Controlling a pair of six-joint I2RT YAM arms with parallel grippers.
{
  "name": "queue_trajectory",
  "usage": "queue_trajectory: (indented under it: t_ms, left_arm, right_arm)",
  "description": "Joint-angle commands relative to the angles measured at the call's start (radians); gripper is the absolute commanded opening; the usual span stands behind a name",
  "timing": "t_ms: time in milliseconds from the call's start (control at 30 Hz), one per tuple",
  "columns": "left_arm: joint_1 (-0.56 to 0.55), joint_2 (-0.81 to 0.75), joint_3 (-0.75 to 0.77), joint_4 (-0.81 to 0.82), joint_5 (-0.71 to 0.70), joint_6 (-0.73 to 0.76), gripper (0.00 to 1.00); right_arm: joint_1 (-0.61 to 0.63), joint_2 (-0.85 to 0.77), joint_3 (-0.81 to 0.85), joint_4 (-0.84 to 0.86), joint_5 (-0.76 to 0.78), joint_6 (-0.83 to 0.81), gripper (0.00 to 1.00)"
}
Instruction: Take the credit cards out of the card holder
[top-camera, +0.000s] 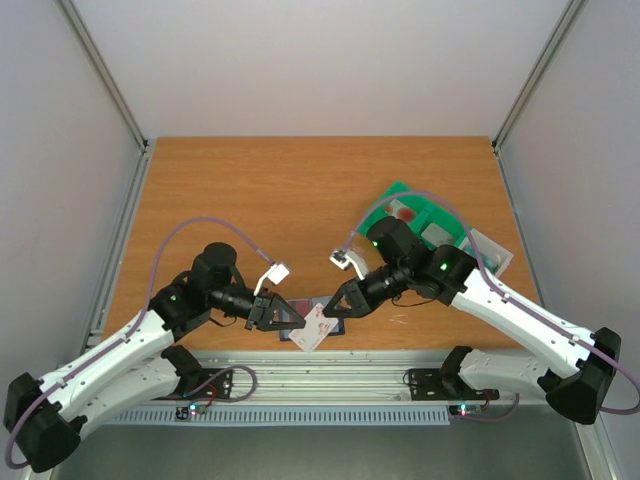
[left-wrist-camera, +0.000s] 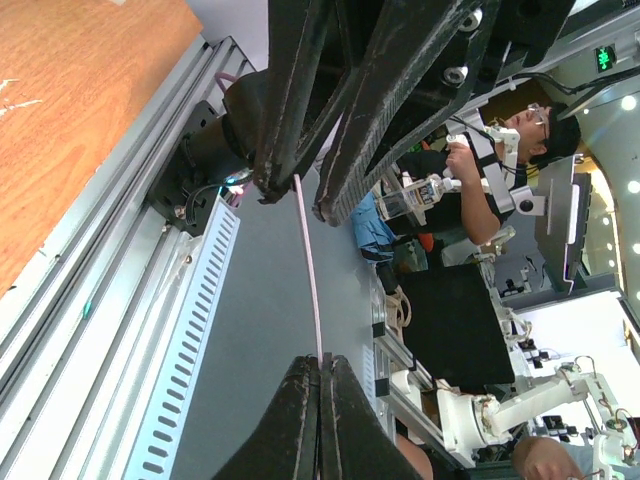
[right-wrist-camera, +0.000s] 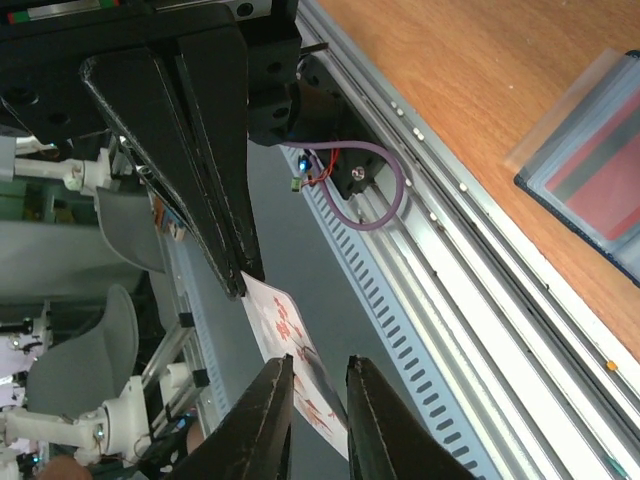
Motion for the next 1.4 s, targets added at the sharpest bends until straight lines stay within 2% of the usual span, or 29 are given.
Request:
queue_trajectory:
  t_ms: [0, 200, 333, 533, 800, 933, 1000, 1100, 1167, 1267, 1367]
  left_arm:
    - [-0.003, -0.018, 0.003, 0.063, -0.006, -0.002, 0.00]
    - [-0.001, -0.020, 0.003, 0.065, -0.006, -0.002, 0.00]
    - [-0.002, -0.022, 0.001, 0.063, -0.006, -0.004, 0.01]
    - [-0.002, -0.020, 0.002, 0.062, -0.008, -0.004, 0.00]
    - [-0.002, -0.015, 0.003, 0.055, -0.020, 0.001, 0.00]
    - [-0.001, -0.020, 0.015, 0.021, -0.048, 0.018, 0.02]
    - [-0.002, -0.023, 0.029, -0.040, -0.103, 0.046, 0.13]
    - [-0.003, -0.024, 0.065, -0.170, -0.223, 0.115, 0.45]
    - [-0.002, -0.030, 0.078, -0.216, -0.287, 0.145, 0.60]
    - [-0.002, -0.047, 0.087, -0.251, -0.373, 0.154, 0.74]
    - [0.000, -0.063, 0.093, -0.288, -0.491, 0.157, 0.96]
  right_arm:
    - [0.007, 0.011, -0.010, 0.036, -0.041, -0.008, 0.17]
    - [0.006, 0.006, -0.007, 0.032, -0.022, -0.010, 0.18]
    - [-0.005, 0.007, -0.003, 0.001, 0.024, -0.018, 0.25]
    - [-0.017, -0.014, 0.005, 0.010, -0.004, -0.009, 0.26]
    - [-0.018, -0.021, -0.013, 0.054, -0.066, -0.002, 0.03]
    - [-0.019, -0.029, -0.017, 0.066, -0.057, 0.000, 0.01]
    - [-0.023, -0.031, -0.022, 0.069, -0.034, 0.009, 0.01]
    - [-0.032, -0.035, -0.031, 0.078, 0.013, 0.027, 0.01]
    - [-0.040, -0.053, -0.044, 0.092, 0.057, 0.060, 0.01]
    - [-0.065, -0.085, -0.058, 0.102, 0.138, 0.091, 0.01]
    - [-0.106, -0.107, -0.056, 0.083, 0.260, 0.118, 0.01]
